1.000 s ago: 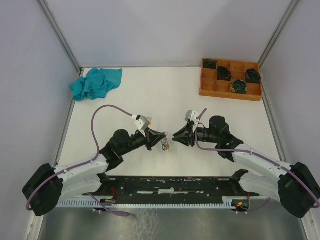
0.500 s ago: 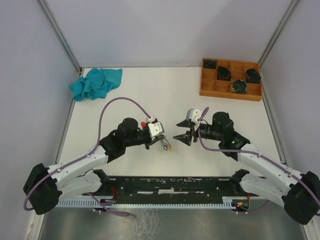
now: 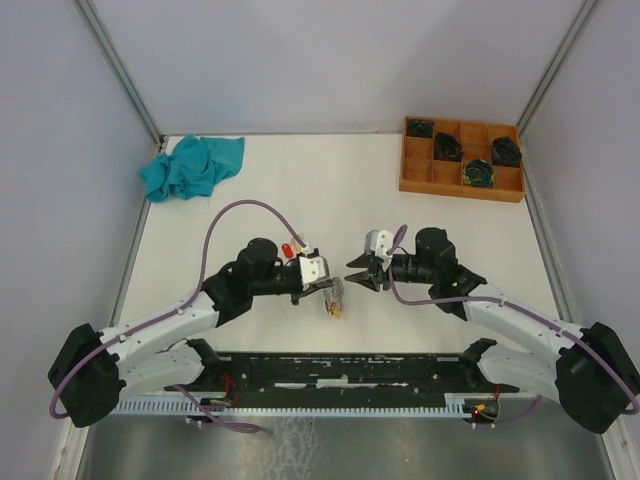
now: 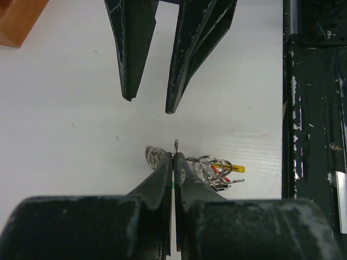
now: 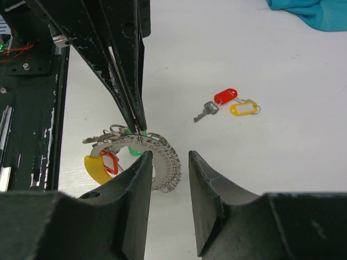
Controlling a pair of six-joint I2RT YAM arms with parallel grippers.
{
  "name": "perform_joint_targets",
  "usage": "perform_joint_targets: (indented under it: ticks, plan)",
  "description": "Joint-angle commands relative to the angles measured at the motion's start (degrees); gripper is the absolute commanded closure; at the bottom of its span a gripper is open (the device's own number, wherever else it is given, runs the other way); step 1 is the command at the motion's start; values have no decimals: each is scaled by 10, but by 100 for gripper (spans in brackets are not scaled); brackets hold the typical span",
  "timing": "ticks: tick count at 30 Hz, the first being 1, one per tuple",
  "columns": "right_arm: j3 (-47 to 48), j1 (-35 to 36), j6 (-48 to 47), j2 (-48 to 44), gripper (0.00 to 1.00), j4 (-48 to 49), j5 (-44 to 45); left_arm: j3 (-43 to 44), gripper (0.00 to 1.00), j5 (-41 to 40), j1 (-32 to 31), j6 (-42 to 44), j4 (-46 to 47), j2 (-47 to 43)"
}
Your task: Put the keys on the keyring
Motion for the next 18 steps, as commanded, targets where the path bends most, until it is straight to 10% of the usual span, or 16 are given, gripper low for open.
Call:
perform_joint_targets:
  ticks: [1,18]
  plan:
    - [-17,8,-36,3,60,70,-34,-16,97,38,-1,13,76,-2]
    - [-7,56,-99,42,65,37,-33,-23,97,34,-1,4,95,9]
